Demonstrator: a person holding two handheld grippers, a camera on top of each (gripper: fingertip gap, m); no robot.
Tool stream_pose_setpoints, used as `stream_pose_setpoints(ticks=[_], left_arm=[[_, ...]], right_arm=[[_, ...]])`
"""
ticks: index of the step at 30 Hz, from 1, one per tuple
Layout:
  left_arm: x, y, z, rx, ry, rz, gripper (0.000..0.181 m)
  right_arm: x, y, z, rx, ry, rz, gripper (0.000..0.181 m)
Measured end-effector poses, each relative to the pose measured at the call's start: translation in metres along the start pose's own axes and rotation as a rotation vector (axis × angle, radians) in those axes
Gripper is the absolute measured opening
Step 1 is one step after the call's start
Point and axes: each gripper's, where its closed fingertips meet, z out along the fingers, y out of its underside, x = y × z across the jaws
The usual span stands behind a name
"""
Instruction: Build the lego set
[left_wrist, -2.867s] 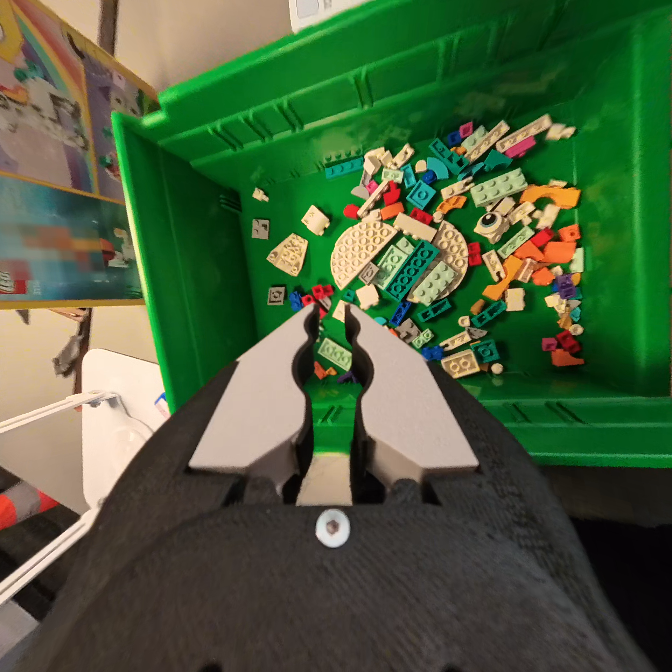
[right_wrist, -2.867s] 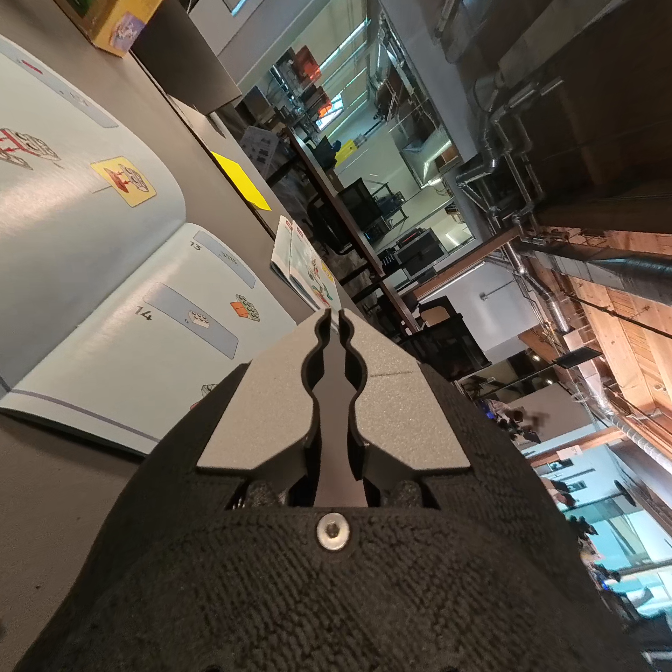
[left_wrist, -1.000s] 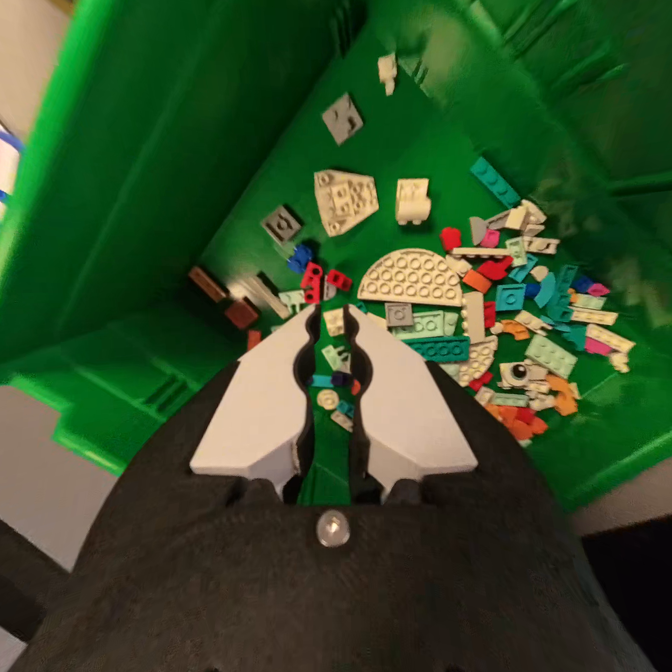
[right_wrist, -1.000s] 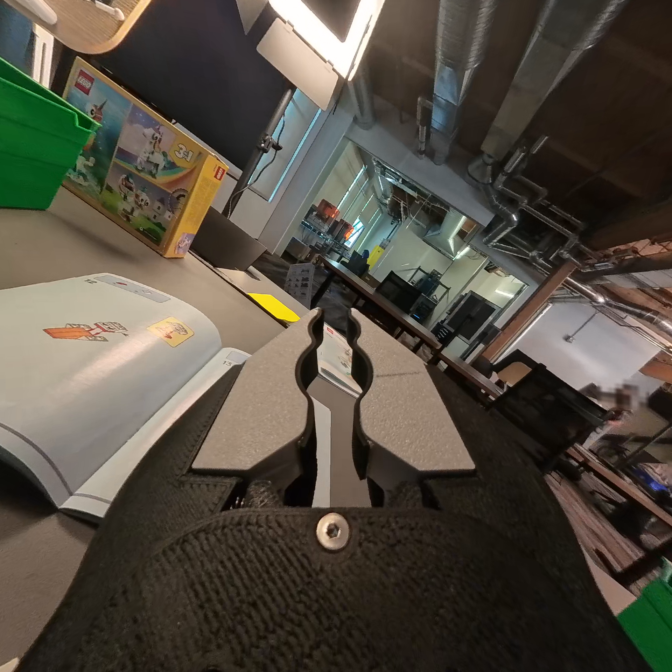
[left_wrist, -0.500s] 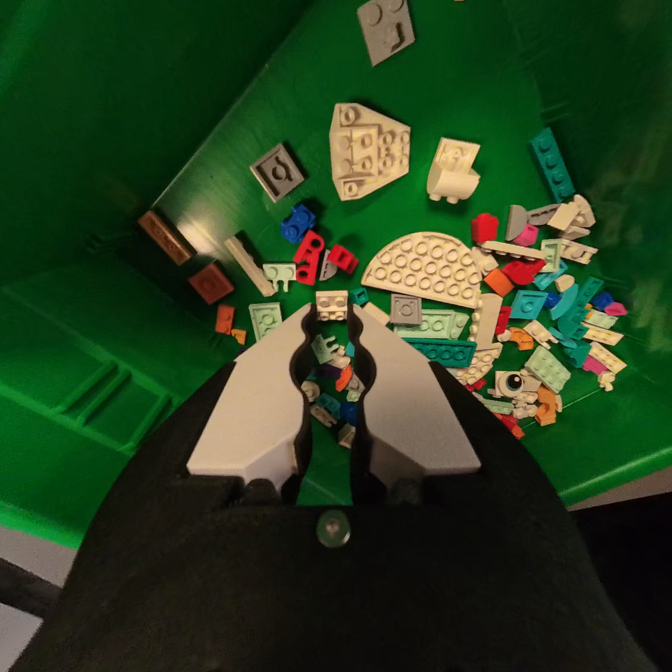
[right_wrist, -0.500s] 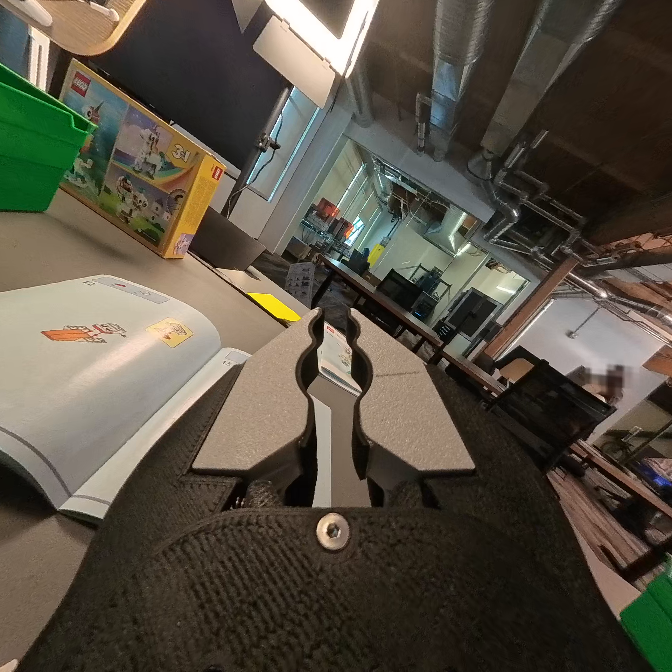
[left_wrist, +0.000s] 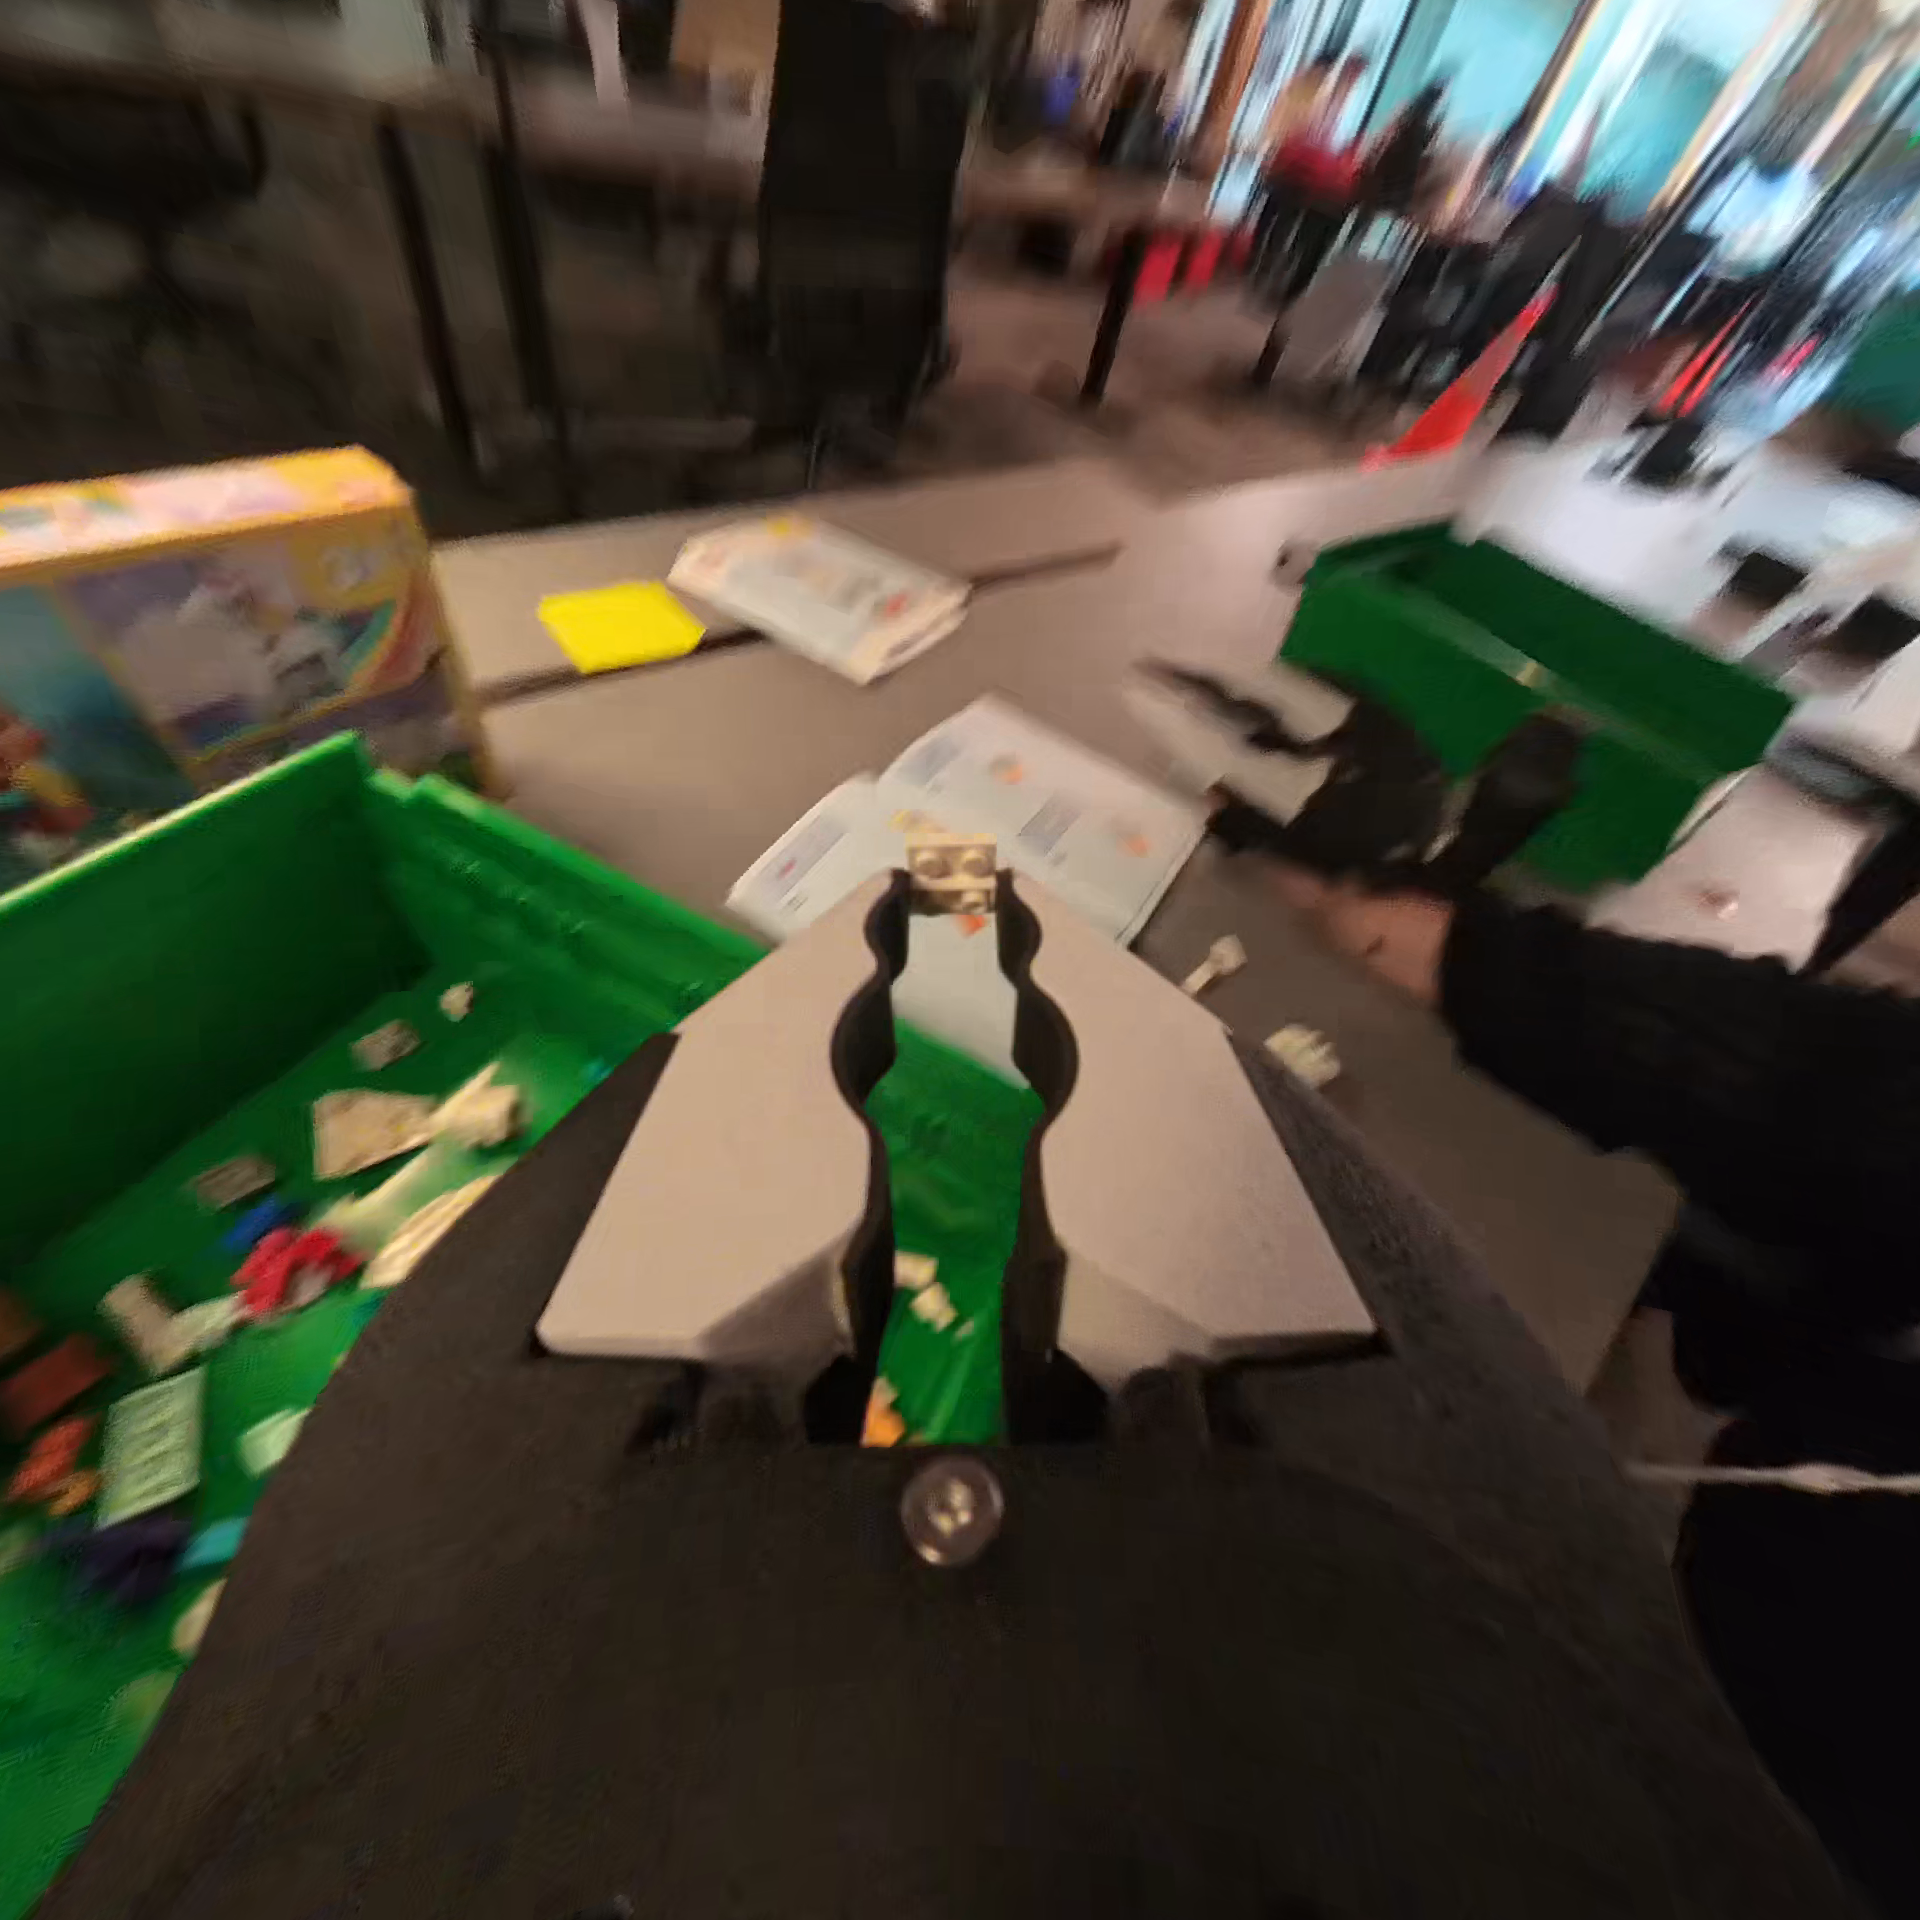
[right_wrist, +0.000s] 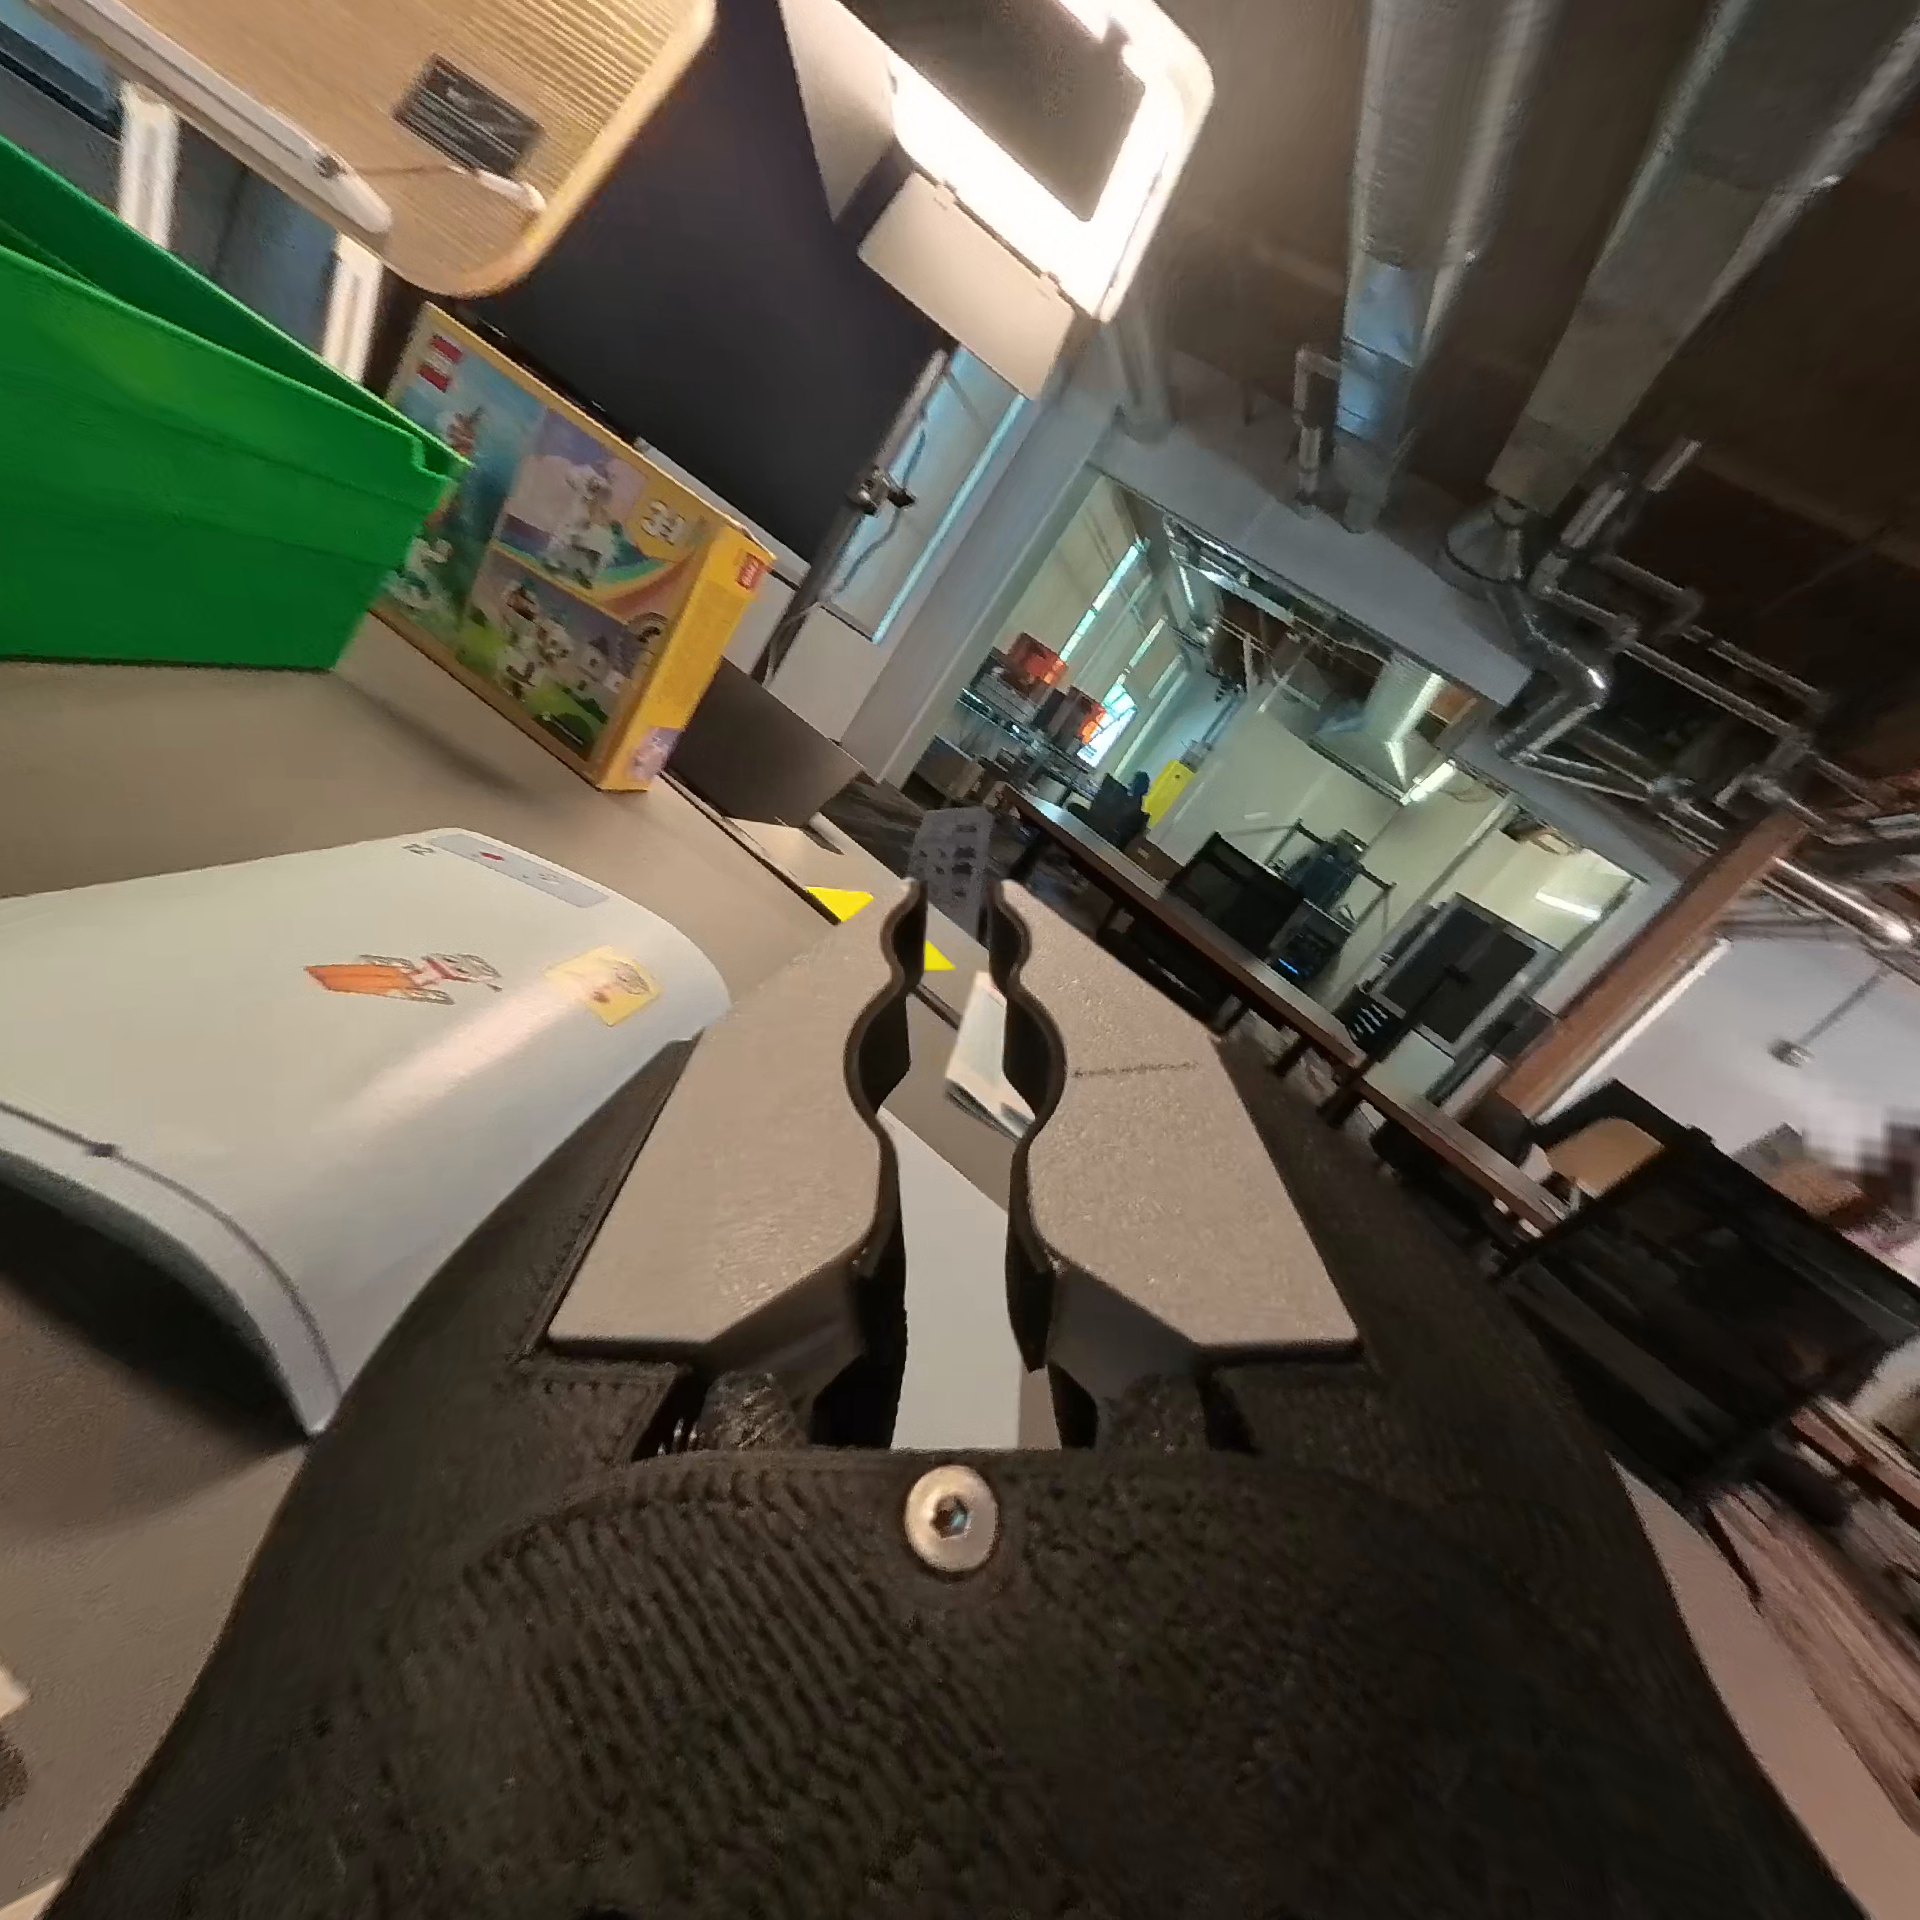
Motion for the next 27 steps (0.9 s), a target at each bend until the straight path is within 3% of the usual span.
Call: stream_pose_setpoints(ticks=[4,7,10,15,21,27], left_arm=[[0.054,-0.006,-0.004,0.271,0.163,-0.119,0.016],[0.075,-0.005,0.003,0.395,0.293,-0.296,0.015],[0.086,0.008,0.02,0.416,0.287,-0.313,0.015],[0.113,0.028,0.049,0.379,0.353,-0.351,0.016],[0.119,0.048,0.067,0.334,0.447,-0.507,0.016],[0.121,0.053,0.071,0.301,0.46,-0.5,0.016]], right_arm=[[-0.025,-0.035,-0.012,0.137,-0.116,0.028,0.017],[-0.069,-0.082,-0.037,0.325,-0.264,-0.105,0.021],[-0.106,-0.113,-0.057,0.432,-0.401,-0.09,0.028],[-0.117,-0.139,-0.074,0.525,-0.461,0.025,0.031],[-0.116,-0.142,-0.074,0.524,-0.44,0.041,0.026],[-0.114,-0.139,-0.072,0.503,-0.439,0.024,0.01]])
